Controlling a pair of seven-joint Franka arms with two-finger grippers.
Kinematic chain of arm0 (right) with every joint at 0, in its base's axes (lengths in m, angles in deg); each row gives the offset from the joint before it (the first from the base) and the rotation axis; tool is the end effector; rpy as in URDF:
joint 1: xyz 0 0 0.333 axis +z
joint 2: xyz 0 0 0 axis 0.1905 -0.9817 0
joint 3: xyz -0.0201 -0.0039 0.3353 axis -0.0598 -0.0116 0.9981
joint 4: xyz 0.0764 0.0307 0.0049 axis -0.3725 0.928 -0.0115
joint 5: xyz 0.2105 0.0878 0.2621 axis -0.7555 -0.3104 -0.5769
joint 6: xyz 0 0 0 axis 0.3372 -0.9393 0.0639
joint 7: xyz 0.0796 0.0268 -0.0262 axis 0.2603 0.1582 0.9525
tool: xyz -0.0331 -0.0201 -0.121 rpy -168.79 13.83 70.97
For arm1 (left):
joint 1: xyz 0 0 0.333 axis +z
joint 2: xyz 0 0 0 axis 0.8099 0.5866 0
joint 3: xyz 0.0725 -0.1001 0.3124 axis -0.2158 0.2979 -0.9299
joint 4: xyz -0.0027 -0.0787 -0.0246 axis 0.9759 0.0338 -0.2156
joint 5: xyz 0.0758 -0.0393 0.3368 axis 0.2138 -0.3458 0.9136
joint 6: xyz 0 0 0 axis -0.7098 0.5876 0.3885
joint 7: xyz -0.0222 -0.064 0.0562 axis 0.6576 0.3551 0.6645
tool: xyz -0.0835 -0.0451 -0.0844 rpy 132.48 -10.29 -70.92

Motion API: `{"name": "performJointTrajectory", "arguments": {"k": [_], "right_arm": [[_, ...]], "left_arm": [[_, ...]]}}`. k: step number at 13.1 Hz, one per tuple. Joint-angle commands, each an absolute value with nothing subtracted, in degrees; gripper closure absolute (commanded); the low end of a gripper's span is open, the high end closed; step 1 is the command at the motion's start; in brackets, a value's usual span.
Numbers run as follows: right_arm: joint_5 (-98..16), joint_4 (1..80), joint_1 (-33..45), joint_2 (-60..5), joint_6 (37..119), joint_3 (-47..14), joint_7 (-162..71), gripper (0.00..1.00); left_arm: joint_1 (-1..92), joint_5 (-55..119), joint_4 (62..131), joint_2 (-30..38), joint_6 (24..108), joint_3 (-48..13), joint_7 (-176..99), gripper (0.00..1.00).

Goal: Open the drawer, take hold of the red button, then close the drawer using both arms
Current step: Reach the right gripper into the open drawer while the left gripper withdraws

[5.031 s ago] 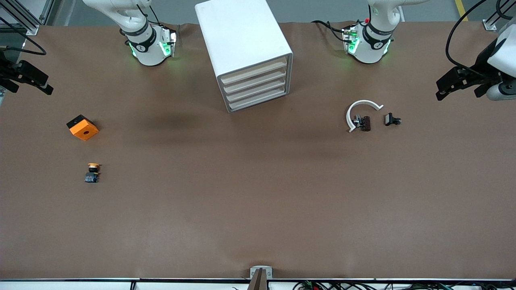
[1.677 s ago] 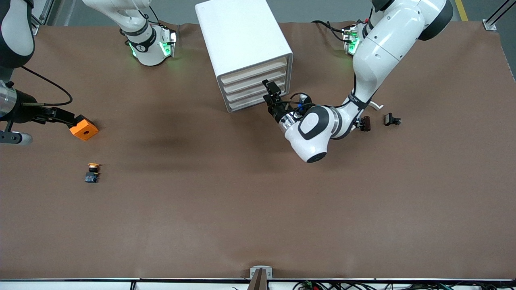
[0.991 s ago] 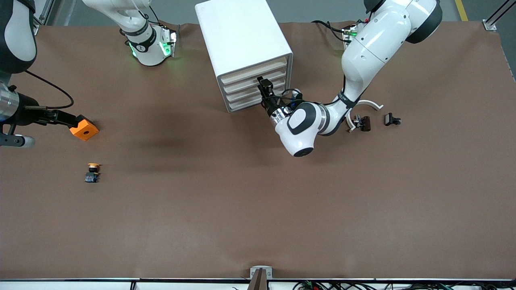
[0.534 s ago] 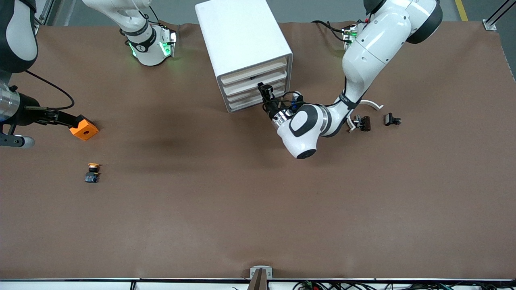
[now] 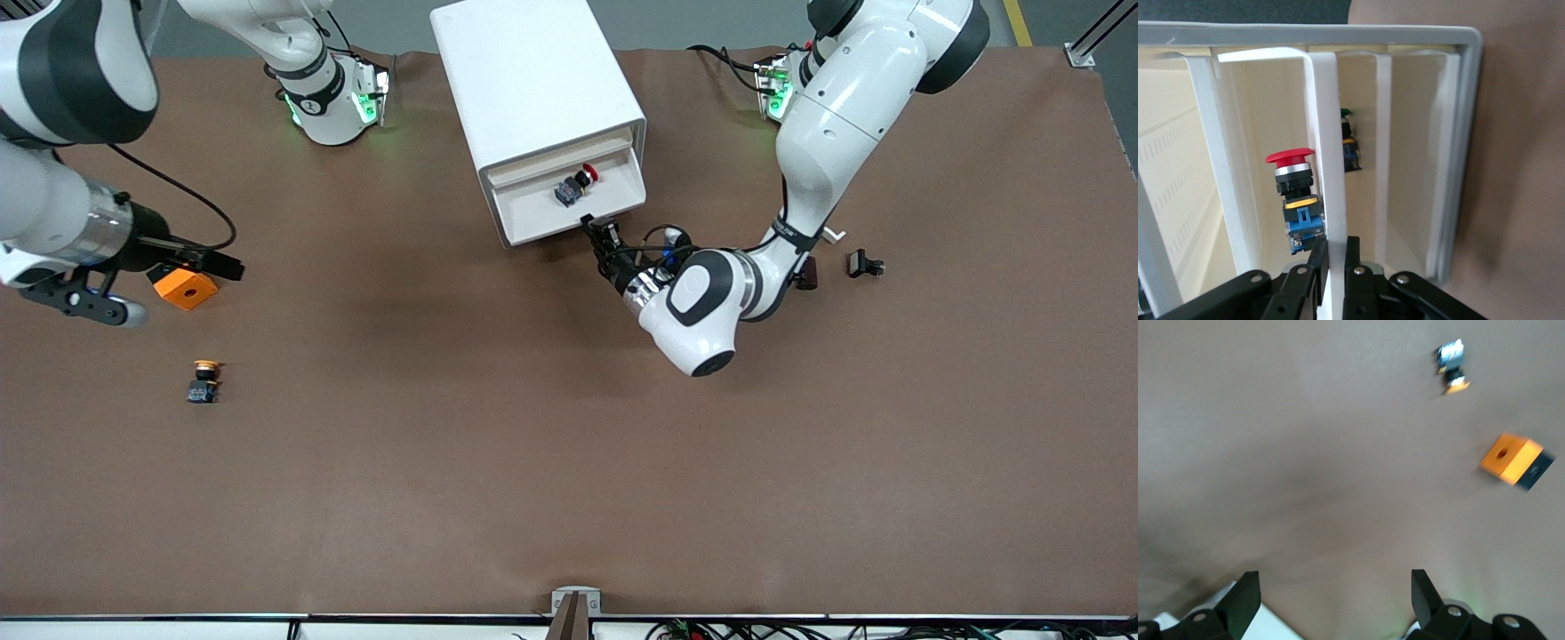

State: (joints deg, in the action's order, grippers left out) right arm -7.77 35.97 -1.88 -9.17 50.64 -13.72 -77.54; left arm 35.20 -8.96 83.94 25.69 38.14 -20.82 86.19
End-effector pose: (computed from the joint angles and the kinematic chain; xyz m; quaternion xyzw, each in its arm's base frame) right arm 0.5176 0.0676 0.5406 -0.9772 0.1822 0.1086 0.0021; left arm 0.4742 -0.4008 0.2364 -0.4119 -0.6968 0.5242 0.2644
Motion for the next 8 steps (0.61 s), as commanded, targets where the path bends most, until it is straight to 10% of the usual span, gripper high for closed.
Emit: {"name": "performJointTrajectory", "arguments": {"k": [1,5,6,7,8], "right_arm": [[-8.60,35.06,5.52,-9.12,50.39,-14.16,-90.63,0.00],[-14.66,34.88,15.27,-11.13,58.46,-14.16,-108.13,0.00],[-14.66,34.71,18.08,-11.92,60.40,-14.16,-112.78,0.00],[-14.58,34.19,20.29,-12.97,61.02,-14.16,-116.13,0.00],[-14.40,33.66,23.01,-14.29,61.29,-14.16,-119.56,0.00]], "left_arm": [[34.57,-8.74,82.27,26.32,40.52,-23.93,85.58,1.00],[35.71,-8.82,81.12,26.50,40.52,-25.16,84.18,1.00],[35.80,-8.82,81.12,26.24,40.43,-25.16,83.91,0.63],[36.24,-8.74,80.86,25.97,40.09,-25.25,83.91,0.01],[36.41,-8.39,79.73,25.97,39.91,-25.17,84.00,0.00]]}}
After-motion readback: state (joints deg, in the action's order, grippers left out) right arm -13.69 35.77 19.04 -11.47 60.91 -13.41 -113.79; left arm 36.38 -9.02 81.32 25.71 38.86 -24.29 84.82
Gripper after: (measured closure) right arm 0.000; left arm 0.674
